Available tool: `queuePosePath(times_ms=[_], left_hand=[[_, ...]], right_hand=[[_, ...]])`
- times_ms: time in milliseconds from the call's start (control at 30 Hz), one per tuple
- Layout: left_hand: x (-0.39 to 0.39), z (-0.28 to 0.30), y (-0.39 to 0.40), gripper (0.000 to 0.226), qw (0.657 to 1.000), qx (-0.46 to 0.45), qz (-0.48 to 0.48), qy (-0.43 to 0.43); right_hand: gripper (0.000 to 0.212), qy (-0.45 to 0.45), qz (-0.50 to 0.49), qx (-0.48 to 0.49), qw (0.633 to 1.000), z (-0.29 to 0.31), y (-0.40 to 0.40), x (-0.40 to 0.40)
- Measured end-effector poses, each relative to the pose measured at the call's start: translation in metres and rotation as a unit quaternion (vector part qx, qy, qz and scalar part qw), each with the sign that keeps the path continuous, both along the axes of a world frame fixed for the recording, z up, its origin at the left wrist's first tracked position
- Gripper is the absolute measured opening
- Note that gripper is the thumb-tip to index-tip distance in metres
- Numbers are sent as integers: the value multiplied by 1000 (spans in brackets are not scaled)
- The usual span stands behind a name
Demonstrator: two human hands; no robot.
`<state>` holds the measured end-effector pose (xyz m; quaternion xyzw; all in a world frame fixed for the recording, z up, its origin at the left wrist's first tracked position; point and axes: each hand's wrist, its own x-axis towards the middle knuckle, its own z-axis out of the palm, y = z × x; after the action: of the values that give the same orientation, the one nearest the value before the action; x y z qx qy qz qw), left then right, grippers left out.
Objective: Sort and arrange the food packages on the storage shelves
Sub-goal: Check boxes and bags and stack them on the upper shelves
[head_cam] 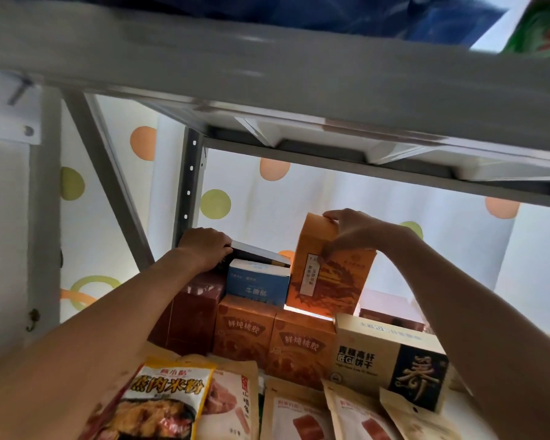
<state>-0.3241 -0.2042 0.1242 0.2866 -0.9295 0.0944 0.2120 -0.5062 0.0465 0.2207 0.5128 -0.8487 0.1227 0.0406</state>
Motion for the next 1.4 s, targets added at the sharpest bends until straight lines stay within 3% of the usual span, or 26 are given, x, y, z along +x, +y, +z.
queuePosePath(times_ms=[233,433,633,800,933,1100,1167,1300,1400], left_hand=[[3,5,26,33,999,42,5,-10],[4,20,69,41,977,102,-158,98],[31,34,135,81,884,277,-367,82],[59,16,163,71,748,488,-422,157],[89,7,199,94,733,491,-401,248],[134,-2,266,80,728,477,-332,363],[154,-3,298,93,725,475,-291,405],[189,-14,363,120,646,544,-277,458],[211,-26,412,79,564,583,-357,464]], right_hand=[[92,69,-8,-42,997,7,26,37],[102,161,-48,-107,980,14,55,75],[105,156,-85,-164,970,5,90,120],[115,80,-93,-227,966,2,126,164],[102,22,-75,-254,964,0,160,193],[98,-53,-58,-307,948,-7,213,226],[94,-88,-47,-346,933,-14,242,245],[92,-152,-33,-416,896,-28,296,281],[84,-219,-27,-447,867,-45,333,310]])
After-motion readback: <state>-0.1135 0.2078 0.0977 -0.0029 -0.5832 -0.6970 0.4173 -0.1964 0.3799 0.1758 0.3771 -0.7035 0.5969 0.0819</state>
